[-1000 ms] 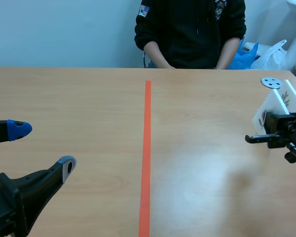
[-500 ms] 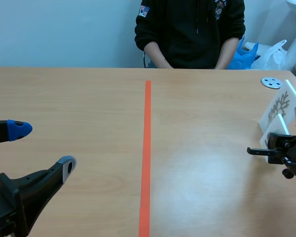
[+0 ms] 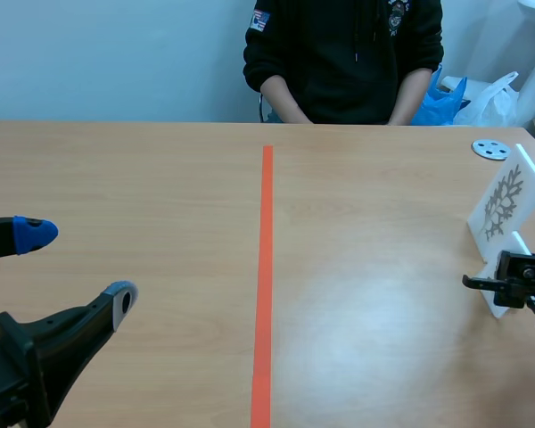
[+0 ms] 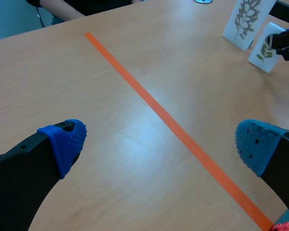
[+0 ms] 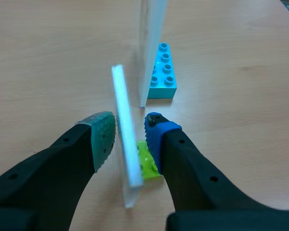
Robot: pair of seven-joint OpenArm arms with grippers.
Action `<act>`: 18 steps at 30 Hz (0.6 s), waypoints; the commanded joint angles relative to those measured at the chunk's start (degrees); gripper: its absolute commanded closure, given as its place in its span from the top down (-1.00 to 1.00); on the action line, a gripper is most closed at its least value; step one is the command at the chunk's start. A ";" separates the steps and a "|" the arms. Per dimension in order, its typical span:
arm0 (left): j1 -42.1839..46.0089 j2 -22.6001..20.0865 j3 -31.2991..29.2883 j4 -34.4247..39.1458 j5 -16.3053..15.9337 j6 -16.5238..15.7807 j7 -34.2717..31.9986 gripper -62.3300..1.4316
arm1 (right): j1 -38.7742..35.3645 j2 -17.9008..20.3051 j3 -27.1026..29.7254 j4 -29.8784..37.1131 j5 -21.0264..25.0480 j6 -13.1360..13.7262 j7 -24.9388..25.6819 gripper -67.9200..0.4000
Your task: Sort the leaf by its shape. The table is split by an orange tape line. A compound leaf with several leaflets goes to the left side, a simple leaf with one blade goes to the right side. Return to the home posture when a red brick is placed on the table.
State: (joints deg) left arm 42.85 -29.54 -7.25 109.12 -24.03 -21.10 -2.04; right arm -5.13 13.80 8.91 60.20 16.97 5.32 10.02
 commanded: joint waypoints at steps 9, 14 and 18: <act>-0.20 0.15 0.24 1.29 -0.37 -0.07 -1.16 1.00 | 0.48 0.96 1.16 4.42 0.22 0.74 2.12 0.33; -0.37 0.15 0.26 1.29 -0.39 -0.11 -1.11 1.00 | -2.38 1.11 3.30 12.72 0.70 4.59 1.07 0.48; -1.40 0.15 0.26 1.29 -0.39 -0.09 -1.14 1.00 | -5.79 1.11 4.79 21.11 3.06 8.31 -0.26 0.70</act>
State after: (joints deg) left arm 42.24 -29.54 -7.25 109.12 -24.03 -21.12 -2.13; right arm -10.66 13.85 13.21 79.92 18.94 13.19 9.04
